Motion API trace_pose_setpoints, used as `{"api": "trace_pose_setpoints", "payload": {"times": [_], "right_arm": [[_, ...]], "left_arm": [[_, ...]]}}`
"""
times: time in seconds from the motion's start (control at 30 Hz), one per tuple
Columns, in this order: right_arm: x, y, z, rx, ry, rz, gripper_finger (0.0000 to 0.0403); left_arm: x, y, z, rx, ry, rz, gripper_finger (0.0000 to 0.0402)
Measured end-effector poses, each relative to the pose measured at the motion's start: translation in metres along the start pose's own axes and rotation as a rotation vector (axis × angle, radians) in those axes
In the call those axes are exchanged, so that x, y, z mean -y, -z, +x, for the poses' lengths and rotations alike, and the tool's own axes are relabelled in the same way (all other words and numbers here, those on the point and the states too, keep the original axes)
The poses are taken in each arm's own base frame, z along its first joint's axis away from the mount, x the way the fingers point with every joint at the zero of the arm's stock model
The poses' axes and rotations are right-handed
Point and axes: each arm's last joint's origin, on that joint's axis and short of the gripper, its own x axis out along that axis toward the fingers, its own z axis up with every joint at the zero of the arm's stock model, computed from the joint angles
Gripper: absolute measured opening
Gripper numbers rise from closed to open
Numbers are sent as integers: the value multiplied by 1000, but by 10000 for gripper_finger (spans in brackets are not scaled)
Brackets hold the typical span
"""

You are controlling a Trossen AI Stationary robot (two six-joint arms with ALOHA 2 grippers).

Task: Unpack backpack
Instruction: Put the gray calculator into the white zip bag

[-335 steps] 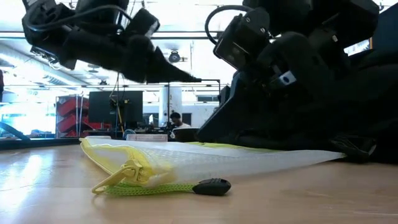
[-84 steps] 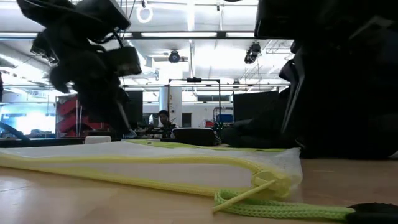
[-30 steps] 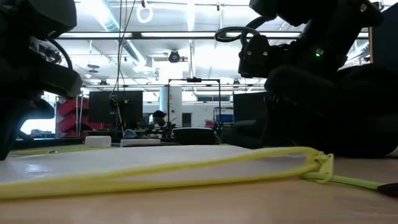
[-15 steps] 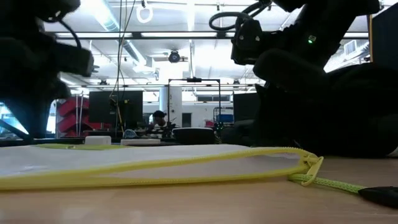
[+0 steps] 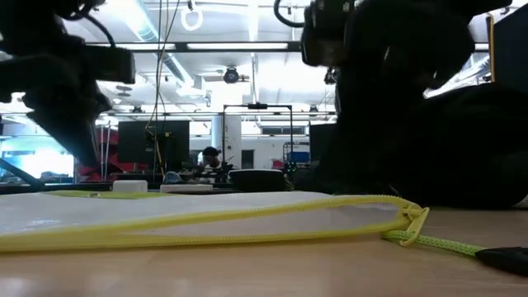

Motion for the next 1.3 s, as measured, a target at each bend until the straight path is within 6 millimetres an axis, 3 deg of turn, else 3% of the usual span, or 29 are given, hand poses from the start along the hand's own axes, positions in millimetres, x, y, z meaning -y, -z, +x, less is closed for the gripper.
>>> {"api": "trace_pose_setpoints", "payload": {"times": [0.23, 0.53, 0.7, 1.0, 1.3], "right_arm": [[-8, 10, 7, -25, -21, 34, 1], [26, 9, 23, -50, 192, 118, 1], [37, 1, 27, -28, 220, 110, 4], [31, 3, 26, -32, 182, 85, 1], [31, 3, 26, -33, 176, 86, 2]], "left_arm": [[-5, 15, 18, -7, 35, -10, 0], [-9, 29, 29, -82, 106, -87, 0], [-7, 30, 28, -82, 116, -80, 0], [-9, 29, 25, -56, 116, -52, 0], [-2, 6, -3, 88, 166, -7, 0]]}}
